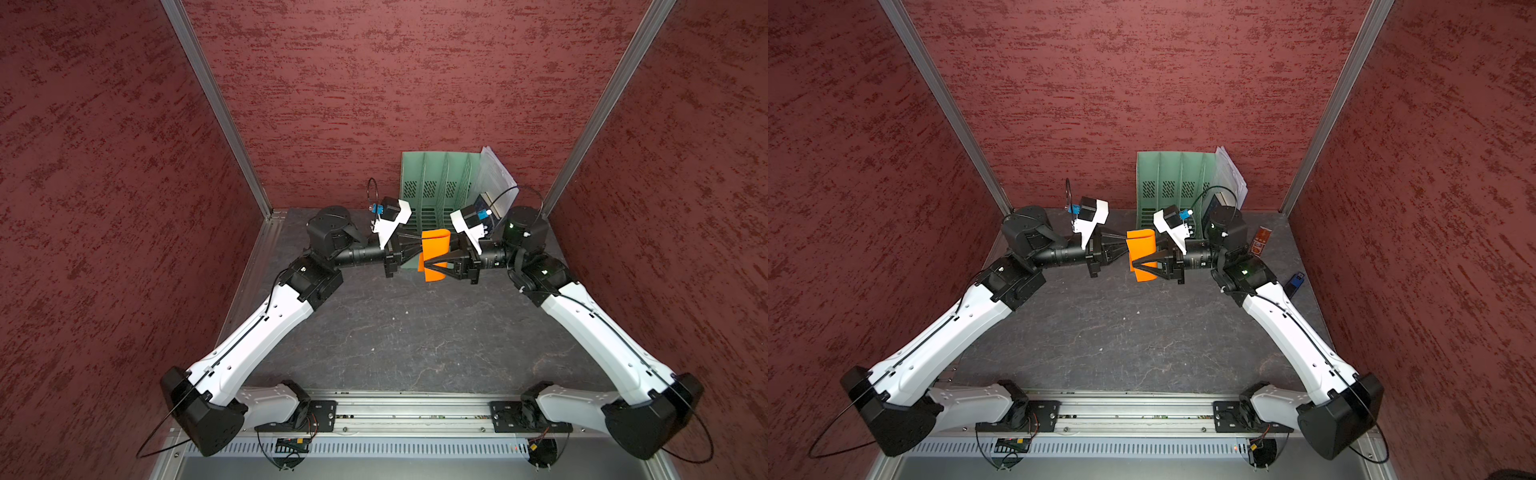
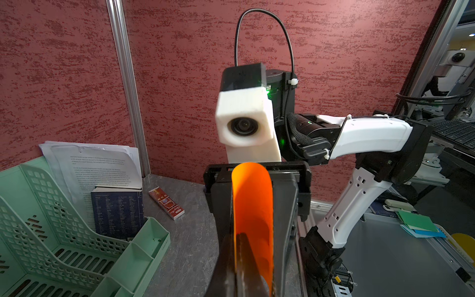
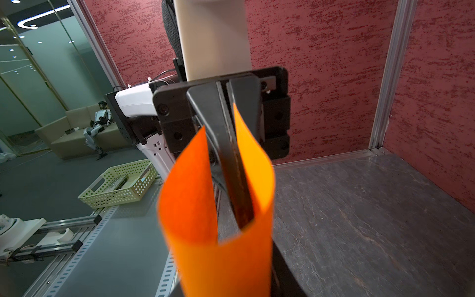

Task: Fold the square paper along the opposite sides
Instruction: Fold the paper.

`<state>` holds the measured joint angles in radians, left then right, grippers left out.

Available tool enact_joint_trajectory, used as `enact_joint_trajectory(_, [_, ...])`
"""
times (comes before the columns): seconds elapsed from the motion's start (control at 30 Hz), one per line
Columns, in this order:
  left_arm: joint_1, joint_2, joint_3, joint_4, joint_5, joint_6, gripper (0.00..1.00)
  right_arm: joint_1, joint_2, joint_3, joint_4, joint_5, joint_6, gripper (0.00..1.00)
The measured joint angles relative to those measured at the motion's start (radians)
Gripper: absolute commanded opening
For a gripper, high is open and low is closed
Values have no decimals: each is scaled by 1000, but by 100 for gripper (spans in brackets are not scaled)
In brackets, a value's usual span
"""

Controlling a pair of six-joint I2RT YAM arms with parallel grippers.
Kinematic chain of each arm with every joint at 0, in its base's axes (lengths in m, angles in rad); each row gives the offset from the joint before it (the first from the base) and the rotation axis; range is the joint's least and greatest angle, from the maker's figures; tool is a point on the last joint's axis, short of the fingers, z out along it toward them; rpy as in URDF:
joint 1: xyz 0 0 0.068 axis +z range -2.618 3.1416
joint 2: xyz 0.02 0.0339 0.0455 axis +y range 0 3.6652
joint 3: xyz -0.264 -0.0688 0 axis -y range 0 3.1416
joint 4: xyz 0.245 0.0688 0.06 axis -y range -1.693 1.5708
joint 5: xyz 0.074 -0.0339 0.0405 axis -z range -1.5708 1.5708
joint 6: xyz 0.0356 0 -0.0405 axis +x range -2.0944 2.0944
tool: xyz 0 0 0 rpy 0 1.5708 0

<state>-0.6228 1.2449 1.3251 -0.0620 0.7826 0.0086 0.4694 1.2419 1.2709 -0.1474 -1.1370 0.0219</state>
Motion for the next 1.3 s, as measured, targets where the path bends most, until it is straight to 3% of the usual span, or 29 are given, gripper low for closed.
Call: enact_joint_trajectory(1.3, [0,21,-19,32,1,-19,0,6,23,0,49,-8,34,31])
